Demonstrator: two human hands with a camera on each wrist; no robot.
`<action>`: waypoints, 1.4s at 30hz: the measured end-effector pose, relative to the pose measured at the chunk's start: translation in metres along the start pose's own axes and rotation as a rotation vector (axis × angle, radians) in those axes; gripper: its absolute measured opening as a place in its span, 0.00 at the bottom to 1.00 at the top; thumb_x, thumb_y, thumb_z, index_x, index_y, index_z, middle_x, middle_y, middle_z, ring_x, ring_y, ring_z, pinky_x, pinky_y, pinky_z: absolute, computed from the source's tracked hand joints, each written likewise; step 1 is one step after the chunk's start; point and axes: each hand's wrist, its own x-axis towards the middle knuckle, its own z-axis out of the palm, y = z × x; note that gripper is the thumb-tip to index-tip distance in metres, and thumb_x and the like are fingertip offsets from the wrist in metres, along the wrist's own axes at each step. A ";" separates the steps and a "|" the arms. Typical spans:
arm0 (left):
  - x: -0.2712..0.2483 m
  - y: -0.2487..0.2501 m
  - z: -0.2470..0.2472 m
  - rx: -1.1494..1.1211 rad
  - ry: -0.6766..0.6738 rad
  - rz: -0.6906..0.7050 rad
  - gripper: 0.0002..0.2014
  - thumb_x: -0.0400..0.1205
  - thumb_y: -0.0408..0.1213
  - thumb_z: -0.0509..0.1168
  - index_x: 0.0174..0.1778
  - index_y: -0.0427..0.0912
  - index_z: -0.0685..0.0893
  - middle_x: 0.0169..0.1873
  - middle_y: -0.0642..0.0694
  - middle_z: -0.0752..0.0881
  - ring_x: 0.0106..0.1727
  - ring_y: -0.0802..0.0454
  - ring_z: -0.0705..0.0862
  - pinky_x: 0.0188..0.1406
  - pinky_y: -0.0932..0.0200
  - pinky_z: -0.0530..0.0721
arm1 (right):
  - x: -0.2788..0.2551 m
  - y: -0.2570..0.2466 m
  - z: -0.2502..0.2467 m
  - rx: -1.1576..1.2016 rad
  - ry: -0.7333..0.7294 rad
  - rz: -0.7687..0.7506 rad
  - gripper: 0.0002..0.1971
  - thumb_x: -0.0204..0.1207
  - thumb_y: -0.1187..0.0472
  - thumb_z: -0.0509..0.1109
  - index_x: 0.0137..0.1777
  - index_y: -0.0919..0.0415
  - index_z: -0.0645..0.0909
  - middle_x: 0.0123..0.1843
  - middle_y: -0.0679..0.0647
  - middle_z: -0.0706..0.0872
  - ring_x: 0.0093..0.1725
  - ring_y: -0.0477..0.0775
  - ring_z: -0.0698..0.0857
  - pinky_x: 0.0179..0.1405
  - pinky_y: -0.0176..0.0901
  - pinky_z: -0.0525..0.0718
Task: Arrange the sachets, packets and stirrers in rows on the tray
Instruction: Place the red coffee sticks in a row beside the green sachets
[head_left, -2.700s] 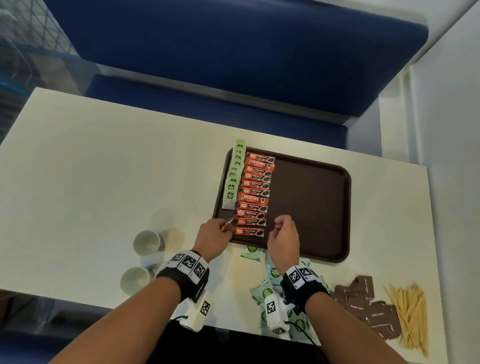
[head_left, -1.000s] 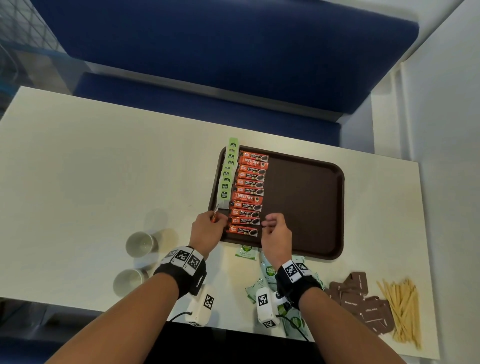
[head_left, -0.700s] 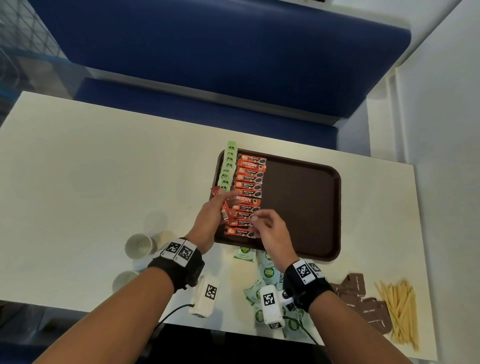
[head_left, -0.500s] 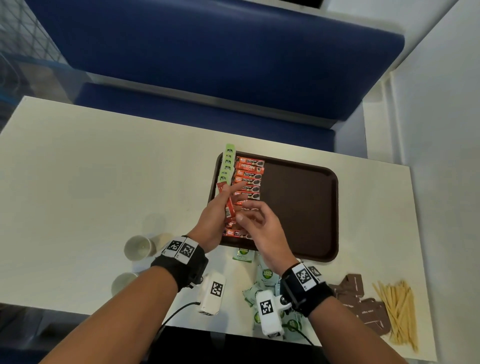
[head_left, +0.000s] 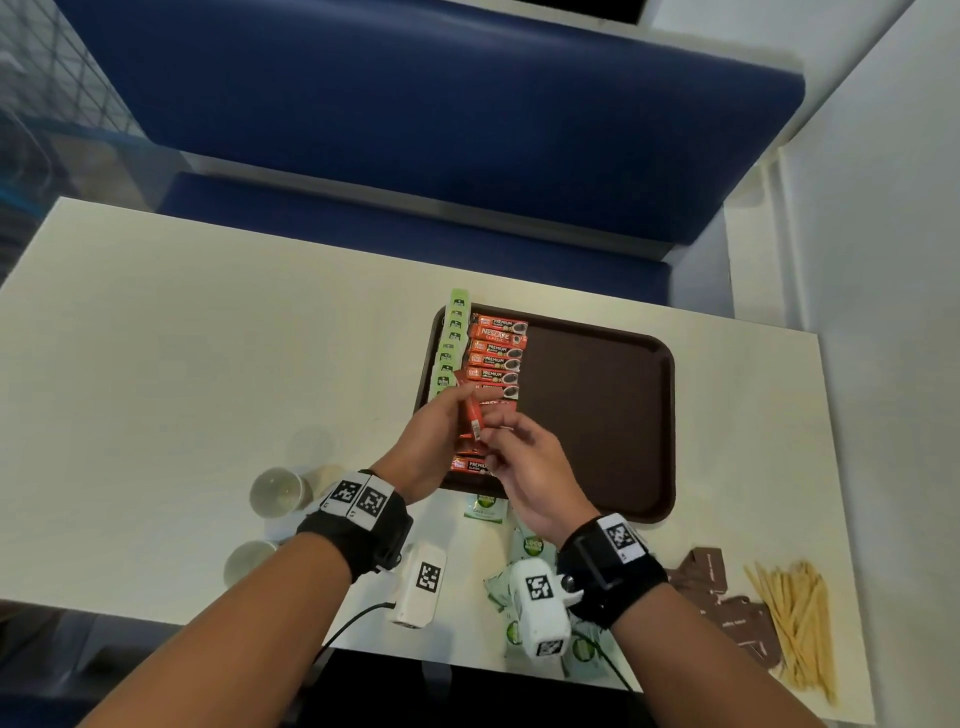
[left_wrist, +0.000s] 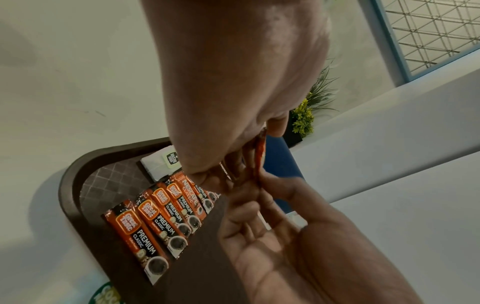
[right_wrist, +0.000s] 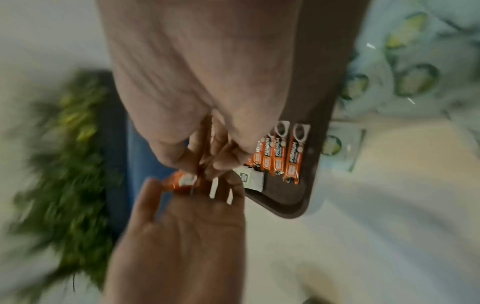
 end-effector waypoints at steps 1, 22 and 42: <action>-0.002 0.001 0.000 0.005 -0.002 0.017 0.24 0.95 0.48 0.56 0.75 0.38 0.88 0.69 0.37 0.92 0.73 0.39 0.88 0.75 0.42 0.82 | -0.001 -0.003 -0.003 0.137 -0.025 0.099 0.06 0.84 0.74 0.70 0.55 0.65 0.86 0.50 0.58 0.90 0.45 0.51 0.85 0.44 0.39 0.81; -0.008 -0.002 -0.011 0.197 0.134 0.246 0.14 0.86 0.45 0.77 0.61 0.40 0.93 0.55 0.45 0.96 0.57 0.46 0.96 0.59 0.43 0.93 | -0.010 0.009 -0.016 -0.002 -0.009 0.014 0.12 0.85 0.68 0.73 0.66 0.72 0.86 0.48 0.64 0.92 0.47 0.56 0.90 0.55 0.47 0.89; 0.017 -0.043 -0.048 0.801 0.285 0.102 0.07 0.80 0.27 0.80 0.48 0.43 0.92 0.43 0.45 0.93 0.49 0.46 0.94 0.53 0.51 0.95 | 0.031 0.033 -0.067 -1.037 0.087 -0.210 0.08 0.77 0.67 0.81 0.44 0.52 0.90 0.40 0.47 0.91 0.38 0.37 0.87 0.42 0.28 0.84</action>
